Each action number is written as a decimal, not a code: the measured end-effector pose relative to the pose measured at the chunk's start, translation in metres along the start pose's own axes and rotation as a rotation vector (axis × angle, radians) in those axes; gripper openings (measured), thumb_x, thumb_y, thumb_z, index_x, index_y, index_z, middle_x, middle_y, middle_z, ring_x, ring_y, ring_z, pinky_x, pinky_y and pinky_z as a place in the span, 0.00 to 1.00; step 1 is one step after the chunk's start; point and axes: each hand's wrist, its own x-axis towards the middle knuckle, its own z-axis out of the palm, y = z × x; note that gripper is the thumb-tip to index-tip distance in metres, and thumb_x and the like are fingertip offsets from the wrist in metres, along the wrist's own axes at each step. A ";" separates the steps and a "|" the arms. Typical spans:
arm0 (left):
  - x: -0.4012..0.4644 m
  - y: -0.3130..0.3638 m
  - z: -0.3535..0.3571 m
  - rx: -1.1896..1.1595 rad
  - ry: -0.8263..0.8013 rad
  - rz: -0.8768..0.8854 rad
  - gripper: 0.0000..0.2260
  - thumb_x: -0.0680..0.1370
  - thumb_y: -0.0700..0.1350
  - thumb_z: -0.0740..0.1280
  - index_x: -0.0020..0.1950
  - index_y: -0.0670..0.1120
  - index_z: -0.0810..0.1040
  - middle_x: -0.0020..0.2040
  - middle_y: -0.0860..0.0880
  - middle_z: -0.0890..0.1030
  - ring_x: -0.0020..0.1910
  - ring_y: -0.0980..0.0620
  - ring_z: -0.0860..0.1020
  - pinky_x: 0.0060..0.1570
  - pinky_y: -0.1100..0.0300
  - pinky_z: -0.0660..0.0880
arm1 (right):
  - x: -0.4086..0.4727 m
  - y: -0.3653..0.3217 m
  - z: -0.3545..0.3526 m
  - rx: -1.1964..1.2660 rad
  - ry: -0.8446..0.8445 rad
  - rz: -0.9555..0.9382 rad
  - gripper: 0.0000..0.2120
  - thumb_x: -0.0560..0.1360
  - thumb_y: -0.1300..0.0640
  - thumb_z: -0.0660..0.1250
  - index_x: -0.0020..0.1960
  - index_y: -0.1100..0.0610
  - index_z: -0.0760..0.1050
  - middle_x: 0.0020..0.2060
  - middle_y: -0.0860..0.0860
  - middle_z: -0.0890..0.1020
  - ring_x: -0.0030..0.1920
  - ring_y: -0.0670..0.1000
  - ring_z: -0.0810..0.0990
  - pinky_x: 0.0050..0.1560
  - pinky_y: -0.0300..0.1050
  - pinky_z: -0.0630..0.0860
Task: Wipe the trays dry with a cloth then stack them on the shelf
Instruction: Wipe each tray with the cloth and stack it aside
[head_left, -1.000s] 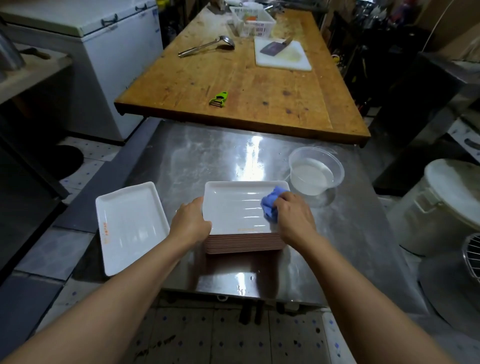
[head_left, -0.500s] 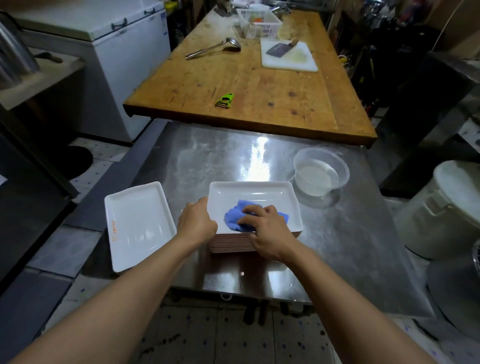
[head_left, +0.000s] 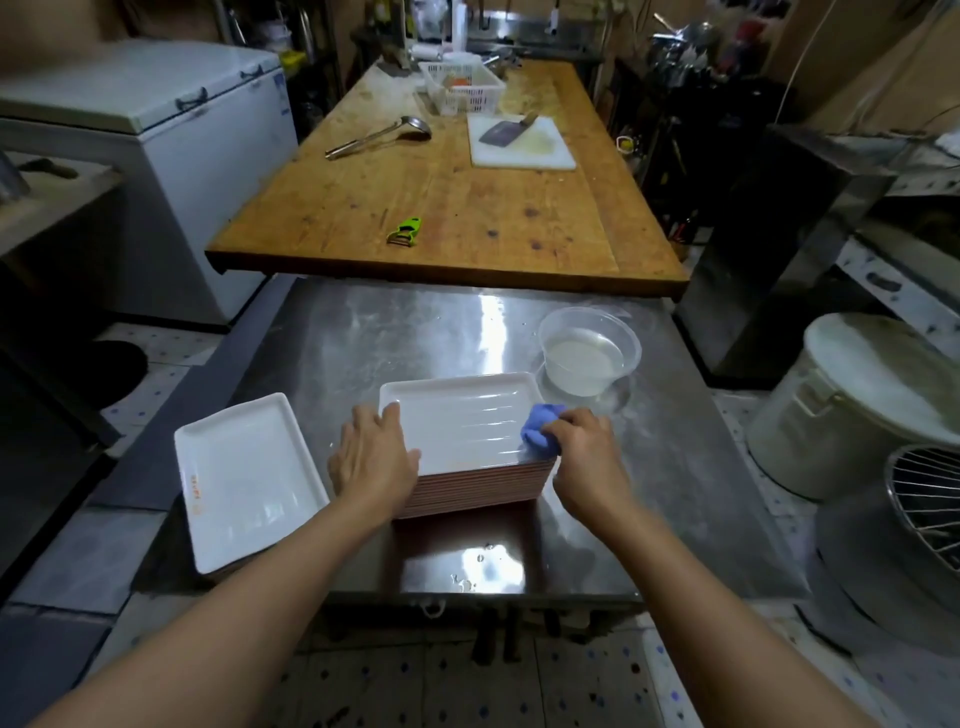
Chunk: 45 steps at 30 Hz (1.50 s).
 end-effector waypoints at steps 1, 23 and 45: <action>-0.003 0.004 0.003 -0.002 0.044 0.093 0.24 0.76 0.53 0.66 0.69 0.49 0.66 0.63 0.47 0.68 0.61 0.46 0.68 0.57 0.50 0.68 | -0.001 0.003 -0.004 0.101 0.051 0.043 0.17 0.68 0.73 0.59 0.54 0.64 0.78 0.55 0.59 0.75 0.56 0.59 0.70 0.51 0.46 0.69; -0.014 0.032 -0.004 -0.044 0.184 0.492 0.04 0.77 0.43 0.63 0.49 0.44 0.75 0.42 0.45 0.80 0.42 0.41 0.77 0.34 0.57 0.62 | -0.016 0.003 -0.030 0.490 0.201 0.272 0.07 0.69 0.72 0.60 0.44 0.69 0.76 0.41 0.67 0.78 0.43 0.64 0.77 0.42 0.56 0.75; -0.056 0.021 -0.160 -1.263 0.104 0.078 0.06 0.79 0.38 0.62 0.45 0.39 0.77 0.38 0.41 0.79 0.38 0.46 0.75 0.44 0.51 0.74 | 0.001 -0.158 -0.134 0.491 0.645 -0.310 0.18 0.73 0.60 0.69 0.62 0.57 0.77 0.57 0.57 0.73 0.58 0.52 0.70 0.59 0.43 0.67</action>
